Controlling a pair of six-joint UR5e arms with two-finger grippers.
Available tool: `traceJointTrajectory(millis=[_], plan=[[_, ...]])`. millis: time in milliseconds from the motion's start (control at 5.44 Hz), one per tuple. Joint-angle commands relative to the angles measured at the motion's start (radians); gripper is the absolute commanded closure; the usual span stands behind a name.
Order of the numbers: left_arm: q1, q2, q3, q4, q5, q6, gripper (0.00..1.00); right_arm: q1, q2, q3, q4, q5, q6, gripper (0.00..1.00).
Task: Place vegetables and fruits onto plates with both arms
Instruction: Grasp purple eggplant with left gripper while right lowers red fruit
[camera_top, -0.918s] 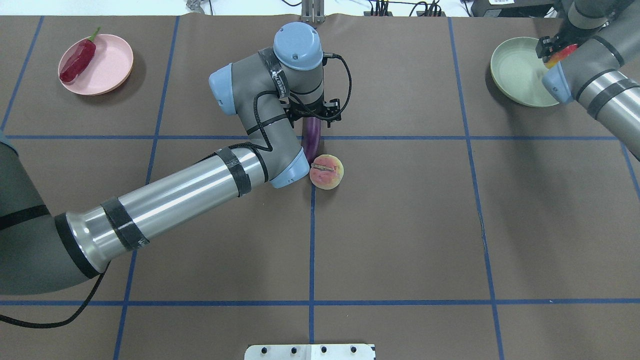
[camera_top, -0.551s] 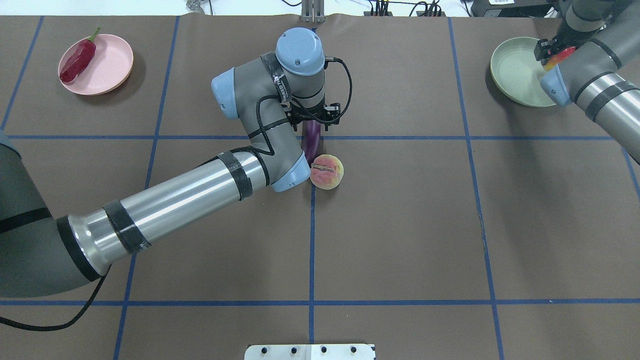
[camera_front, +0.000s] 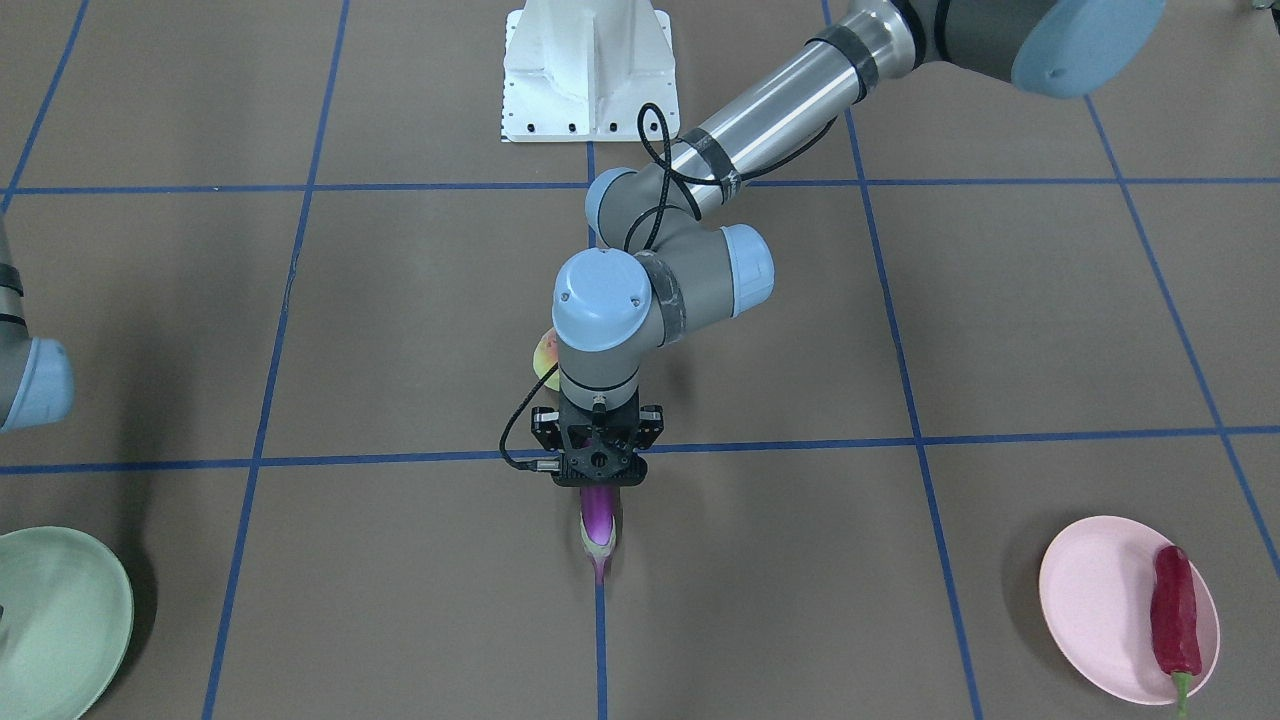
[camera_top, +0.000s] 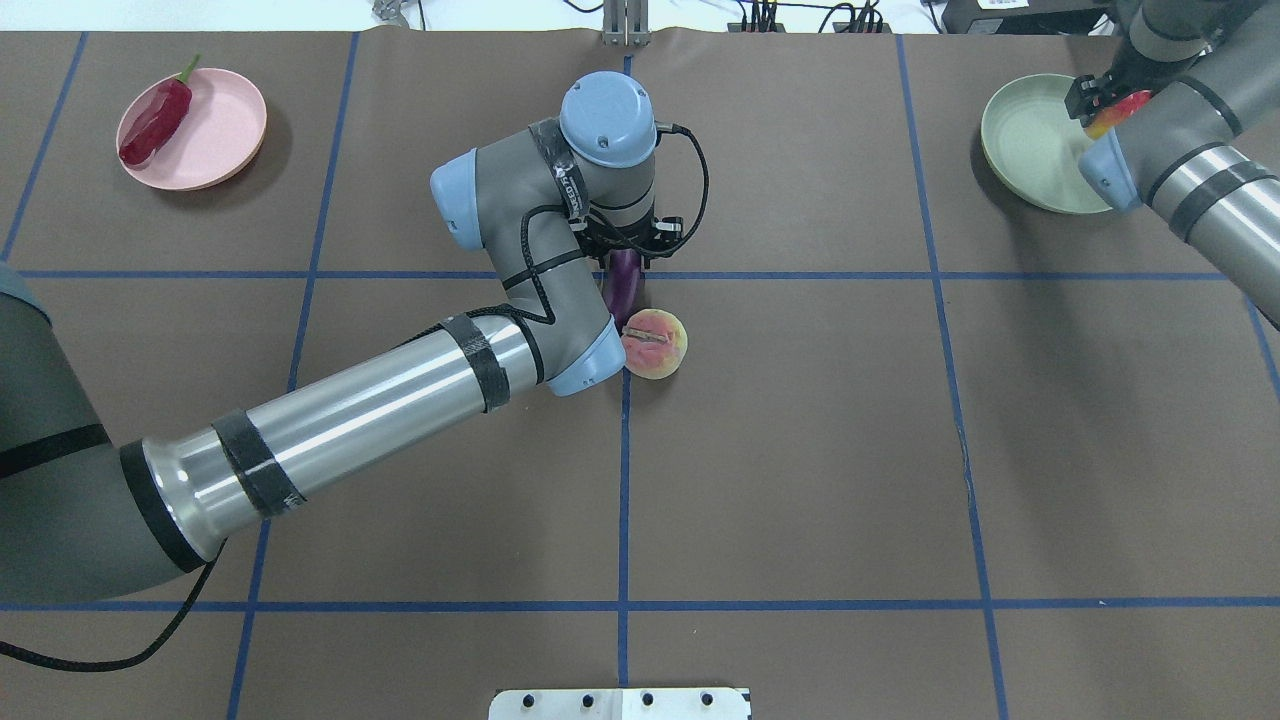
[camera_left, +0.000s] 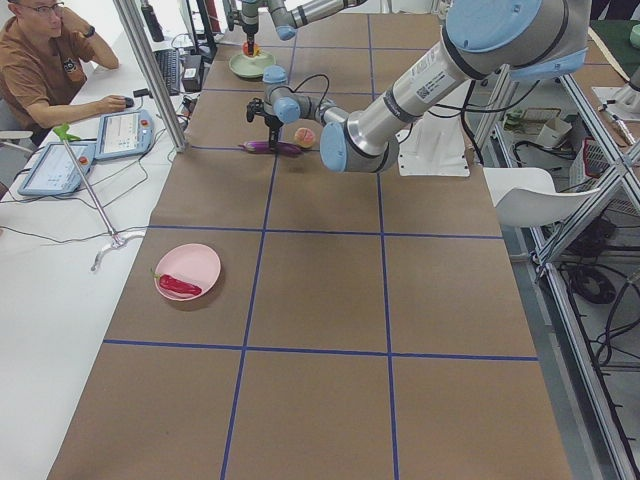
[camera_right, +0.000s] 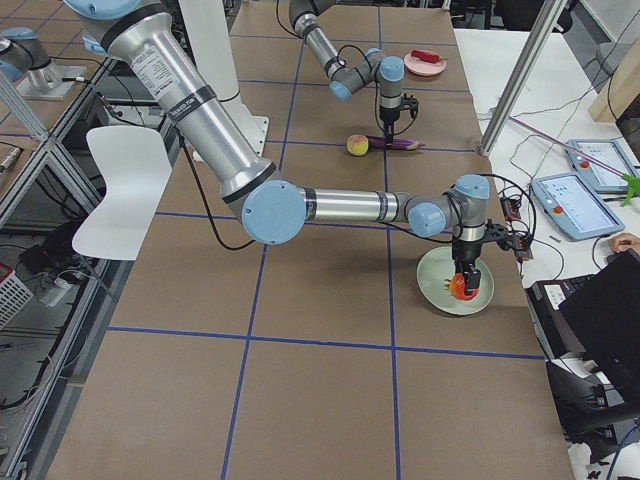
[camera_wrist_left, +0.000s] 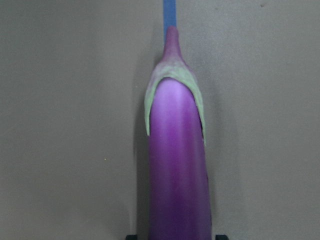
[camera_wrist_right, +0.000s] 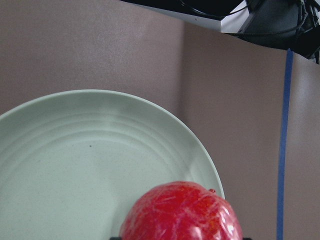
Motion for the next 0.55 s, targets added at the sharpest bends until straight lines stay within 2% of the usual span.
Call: traceJointTrajectory(millis=[0,184,367], plan=[[-0.001,0.000,-0.003,0.000,0.002,-0.021,0.72,0.013,0.023,0.035,-0.009,0.001,-0.002,0.00],[-0.013,0.000,-0.015,0.000,0.002,-0.048,1.00,0.027,0.023,0.056,-0.018,0.033,-0.004,0.00],[-0.048,-0.001,-0.041,0.016,-0.001,-0.050,1.00,0.037,0.025,0.140,-0.094,0.118,0.004,0.00]])
